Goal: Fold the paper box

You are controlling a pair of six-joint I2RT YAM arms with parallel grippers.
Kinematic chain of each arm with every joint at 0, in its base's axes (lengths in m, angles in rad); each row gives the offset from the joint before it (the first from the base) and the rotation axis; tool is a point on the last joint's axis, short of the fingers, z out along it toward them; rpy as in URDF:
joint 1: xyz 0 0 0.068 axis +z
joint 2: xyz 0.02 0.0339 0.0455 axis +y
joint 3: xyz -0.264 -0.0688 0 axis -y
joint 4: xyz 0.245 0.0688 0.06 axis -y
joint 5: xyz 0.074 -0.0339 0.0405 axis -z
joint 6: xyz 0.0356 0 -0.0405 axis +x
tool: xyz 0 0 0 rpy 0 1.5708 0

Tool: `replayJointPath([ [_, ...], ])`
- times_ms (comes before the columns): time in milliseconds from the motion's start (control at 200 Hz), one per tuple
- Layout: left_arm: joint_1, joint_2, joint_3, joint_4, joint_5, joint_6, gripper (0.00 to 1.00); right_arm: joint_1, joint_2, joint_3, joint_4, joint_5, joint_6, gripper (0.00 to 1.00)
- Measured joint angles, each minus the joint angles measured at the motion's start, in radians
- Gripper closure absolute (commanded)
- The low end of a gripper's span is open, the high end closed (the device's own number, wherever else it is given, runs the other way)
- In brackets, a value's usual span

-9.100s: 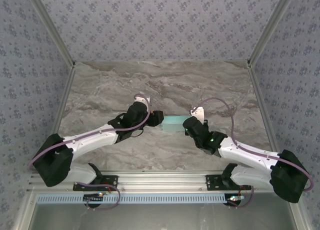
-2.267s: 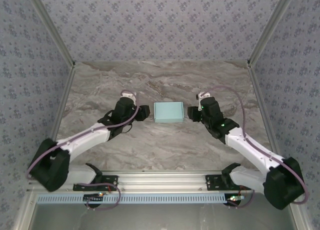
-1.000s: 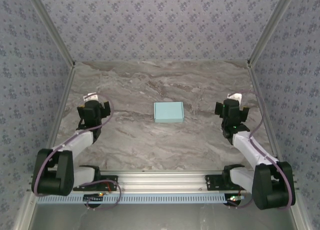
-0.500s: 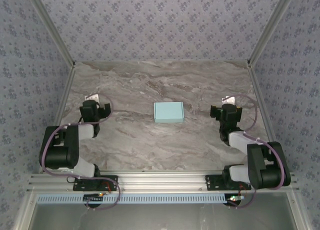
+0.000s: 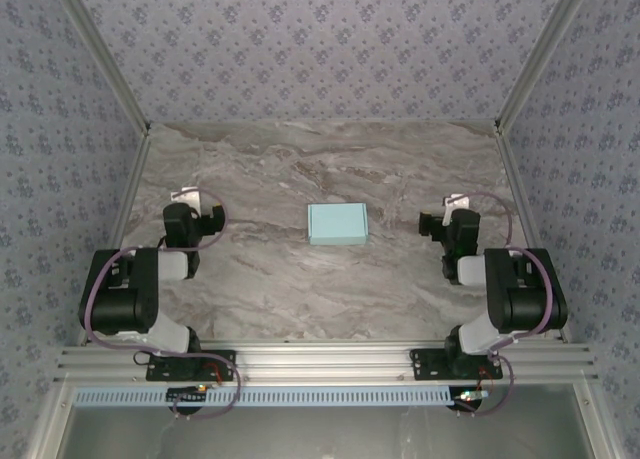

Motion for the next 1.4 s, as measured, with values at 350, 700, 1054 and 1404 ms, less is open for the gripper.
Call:
replayJointPath([
  [350, 0.000, 0.000, 0.000, 0.000, 0.000, 0.000, 0.01, -0.005, 0.000, 0.010, 0.007, -0.040, 0.000, 0.01],
  [700, 0.000, 0.000, 0.000, 0.000, 0.000, 0.000, 0.01, -0.005, 0.000, 0.010, 0.007, -0.043, 0.000, 0.01],
  [1054, 0.000, 0.000, 0.000, 0.000, 0.000, 0.000, 0.01, -0.005, 0.000, 0.010, 0.007, -0.043, 0.000, 0.01],
  [1404, 0.000, 0.000, 0.000, 0.000, 0.000, 0.000, 0.01, -0.005, 0.000, 0.010, 0.007, -0.043, 0.000, 0.01],
])
